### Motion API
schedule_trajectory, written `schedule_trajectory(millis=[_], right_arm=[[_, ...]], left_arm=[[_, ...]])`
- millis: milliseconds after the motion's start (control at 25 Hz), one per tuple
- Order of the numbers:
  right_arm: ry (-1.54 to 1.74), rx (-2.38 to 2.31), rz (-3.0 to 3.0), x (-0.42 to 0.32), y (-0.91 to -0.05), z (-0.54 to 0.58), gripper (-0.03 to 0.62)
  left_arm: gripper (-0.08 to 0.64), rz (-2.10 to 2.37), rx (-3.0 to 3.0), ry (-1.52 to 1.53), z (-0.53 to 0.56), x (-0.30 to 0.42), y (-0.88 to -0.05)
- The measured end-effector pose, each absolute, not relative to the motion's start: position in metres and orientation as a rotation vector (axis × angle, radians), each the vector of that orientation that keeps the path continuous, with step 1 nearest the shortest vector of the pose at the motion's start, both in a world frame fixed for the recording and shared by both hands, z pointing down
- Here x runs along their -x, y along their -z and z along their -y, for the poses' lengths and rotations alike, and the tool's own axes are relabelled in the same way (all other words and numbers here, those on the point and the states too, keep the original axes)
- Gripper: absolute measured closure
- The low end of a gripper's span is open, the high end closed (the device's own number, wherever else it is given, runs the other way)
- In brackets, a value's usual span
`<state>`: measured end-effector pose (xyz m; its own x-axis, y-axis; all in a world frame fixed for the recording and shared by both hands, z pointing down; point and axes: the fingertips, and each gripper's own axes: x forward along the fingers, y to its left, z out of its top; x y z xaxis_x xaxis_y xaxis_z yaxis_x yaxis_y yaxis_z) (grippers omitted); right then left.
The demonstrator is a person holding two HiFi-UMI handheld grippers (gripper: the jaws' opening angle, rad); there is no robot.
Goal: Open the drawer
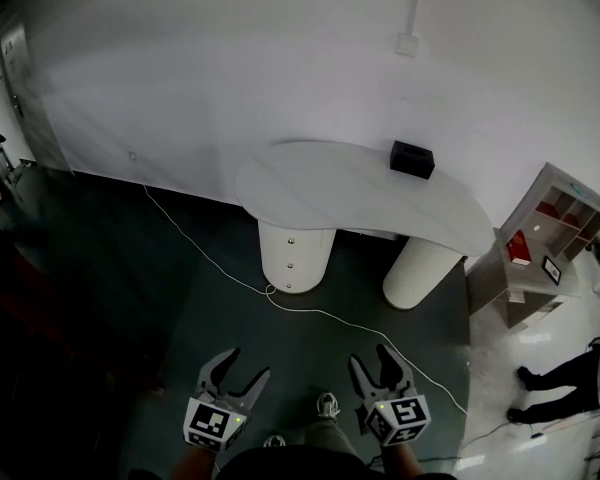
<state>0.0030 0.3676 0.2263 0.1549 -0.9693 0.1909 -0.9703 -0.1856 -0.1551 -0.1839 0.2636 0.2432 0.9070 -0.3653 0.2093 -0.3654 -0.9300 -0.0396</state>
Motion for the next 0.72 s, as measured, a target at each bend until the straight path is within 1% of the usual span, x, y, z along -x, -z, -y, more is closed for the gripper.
schedule_trajectory(millis=[440,720], right_arm=[[-0.388,-2.156,2.162,-0.094,-0.229,-0.287,0.351],[-0.397,-2.022,2.241,-0.134,-0.235,-0.257,0.353]], left_arm=[[0.301,0.768,-3.013,-0.318,-0.222,0.081,-0.238],[0.301,0.902,-2.932,-0.312,-0.211,0.043,-0.246]])
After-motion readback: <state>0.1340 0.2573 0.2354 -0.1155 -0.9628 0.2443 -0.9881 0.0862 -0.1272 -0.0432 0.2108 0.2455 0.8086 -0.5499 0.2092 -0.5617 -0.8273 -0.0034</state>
